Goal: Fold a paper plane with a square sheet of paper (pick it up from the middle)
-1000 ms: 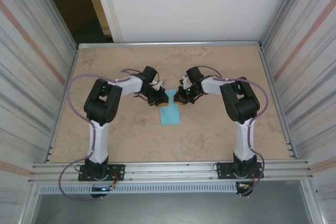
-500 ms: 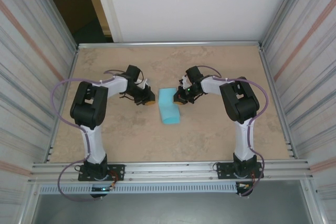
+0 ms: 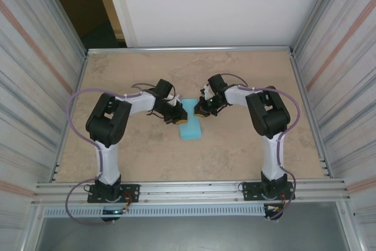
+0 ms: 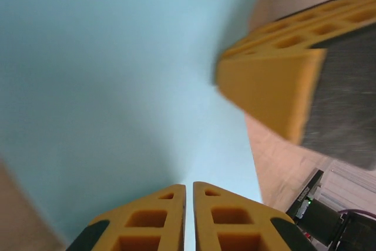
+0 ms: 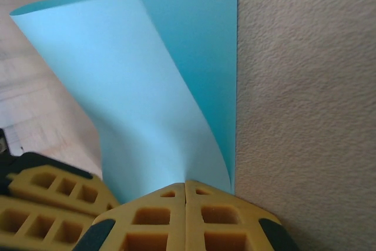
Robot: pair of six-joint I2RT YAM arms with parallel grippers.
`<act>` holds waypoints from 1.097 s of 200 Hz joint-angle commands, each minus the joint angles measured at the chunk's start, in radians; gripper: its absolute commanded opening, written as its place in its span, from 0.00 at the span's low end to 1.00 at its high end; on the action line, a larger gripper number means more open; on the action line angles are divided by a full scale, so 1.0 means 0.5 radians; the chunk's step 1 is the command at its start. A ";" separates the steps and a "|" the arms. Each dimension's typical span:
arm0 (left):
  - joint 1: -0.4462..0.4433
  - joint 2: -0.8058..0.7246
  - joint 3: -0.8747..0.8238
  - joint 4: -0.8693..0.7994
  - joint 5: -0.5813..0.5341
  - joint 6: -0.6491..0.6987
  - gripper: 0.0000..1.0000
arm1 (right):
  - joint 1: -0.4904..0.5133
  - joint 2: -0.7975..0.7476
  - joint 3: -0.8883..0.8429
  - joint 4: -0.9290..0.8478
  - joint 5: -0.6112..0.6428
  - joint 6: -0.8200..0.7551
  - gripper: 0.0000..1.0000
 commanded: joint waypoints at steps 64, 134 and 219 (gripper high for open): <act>0.353 -0.358 -0.531 -0.123 0.059 0.177 0.12 | -0.005 0.221 -0.128 -0.301 0.546 0.018 0.00; -0.016 -0.229 -0.197 0.203 0.000 -0.239 0.12 | 0.007 0.223 -0.114 -0.304 0.547 0.032 0.00; 0.011 -0.138 -0.437 0.035 -0.087 -0.120 0.12 | 0.005 0.233 -0.109 -0.324 0.587 0.015 0.00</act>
